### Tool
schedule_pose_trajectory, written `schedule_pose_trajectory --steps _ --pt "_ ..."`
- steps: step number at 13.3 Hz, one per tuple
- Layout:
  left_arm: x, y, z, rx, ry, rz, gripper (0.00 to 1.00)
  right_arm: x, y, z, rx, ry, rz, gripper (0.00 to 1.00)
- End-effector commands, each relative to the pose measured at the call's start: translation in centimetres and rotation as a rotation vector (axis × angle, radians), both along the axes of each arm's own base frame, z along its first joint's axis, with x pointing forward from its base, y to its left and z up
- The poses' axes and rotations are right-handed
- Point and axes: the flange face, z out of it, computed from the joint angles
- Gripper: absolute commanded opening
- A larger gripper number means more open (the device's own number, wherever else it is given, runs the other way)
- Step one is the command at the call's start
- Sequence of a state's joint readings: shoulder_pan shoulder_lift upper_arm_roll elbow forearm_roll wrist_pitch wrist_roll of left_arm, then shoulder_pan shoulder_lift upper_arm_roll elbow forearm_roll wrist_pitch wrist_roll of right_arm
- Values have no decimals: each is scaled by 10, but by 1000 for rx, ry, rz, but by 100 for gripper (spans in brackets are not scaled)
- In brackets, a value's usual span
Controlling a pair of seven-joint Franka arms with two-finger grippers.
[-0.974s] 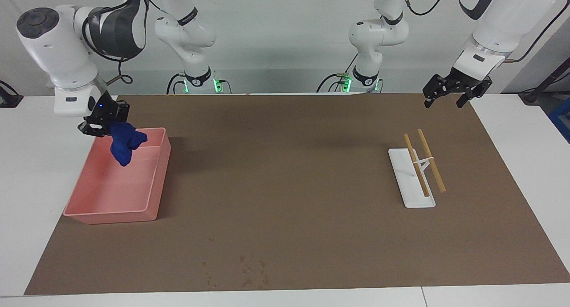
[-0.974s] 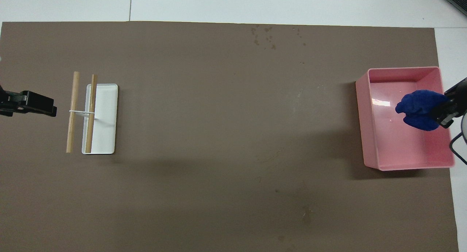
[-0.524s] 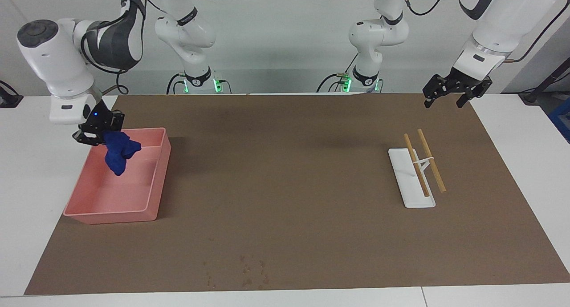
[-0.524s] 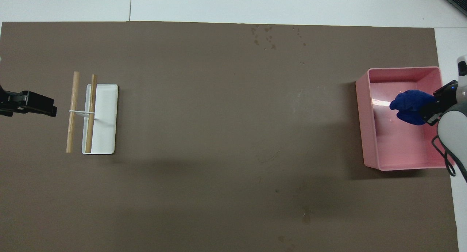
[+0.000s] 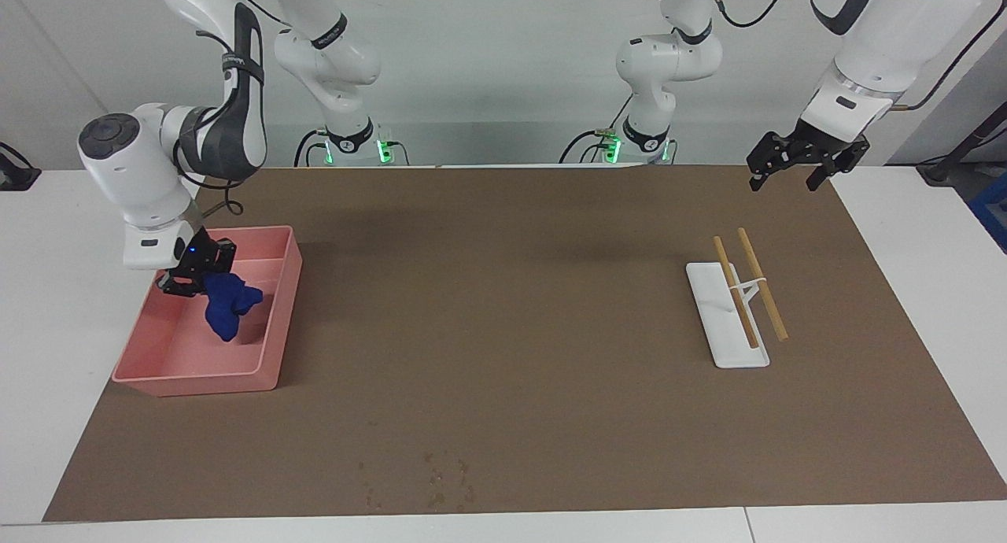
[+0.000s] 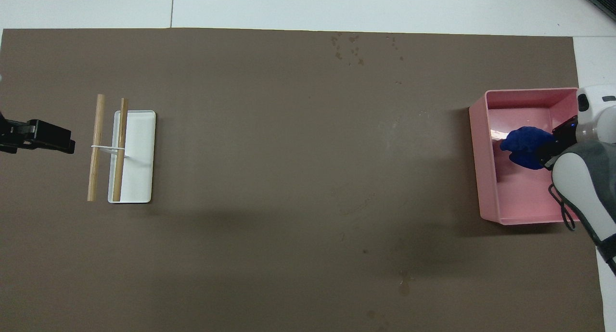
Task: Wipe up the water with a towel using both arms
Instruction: 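Lower the towel into the pink bin and open the right gripper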
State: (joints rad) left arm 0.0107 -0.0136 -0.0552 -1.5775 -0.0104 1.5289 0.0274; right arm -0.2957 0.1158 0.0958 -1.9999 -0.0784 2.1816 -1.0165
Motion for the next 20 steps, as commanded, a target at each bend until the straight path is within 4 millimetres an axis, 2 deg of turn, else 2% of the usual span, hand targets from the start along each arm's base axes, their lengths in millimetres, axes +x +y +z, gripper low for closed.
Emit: schedule_pose_trajectory --steps 1,3,4,5,7,10,14,20 --pt "-4 2 -1 -2 -1 3 100 -7 -14 5 -3 -13 44 16" --pt "-4 2 -1 -2 -1 3 100 -8 -17 6 -2 -14 53 80" --pt "-4 2 -1 -3 -3 3 100 -7 -17 8 4 -15 51 84" --pt "-4 2 0 -3 -3 3 100 -8 -17 9 10 -9 46 99" --pt "-4 2 0 -3 -3 3 100 -7 -12 20 18 15 41 100" --pt "-4 2 0 -3 -3 3 100 -12 6 63 24 14 11 100" --pt "-4 2 -1 -2 -1 3 100 -20 74 118 51 63 -177 100" --pt "-4 2 -1 -2 -1 3 100 -36 163 204 69 61 -426 100"
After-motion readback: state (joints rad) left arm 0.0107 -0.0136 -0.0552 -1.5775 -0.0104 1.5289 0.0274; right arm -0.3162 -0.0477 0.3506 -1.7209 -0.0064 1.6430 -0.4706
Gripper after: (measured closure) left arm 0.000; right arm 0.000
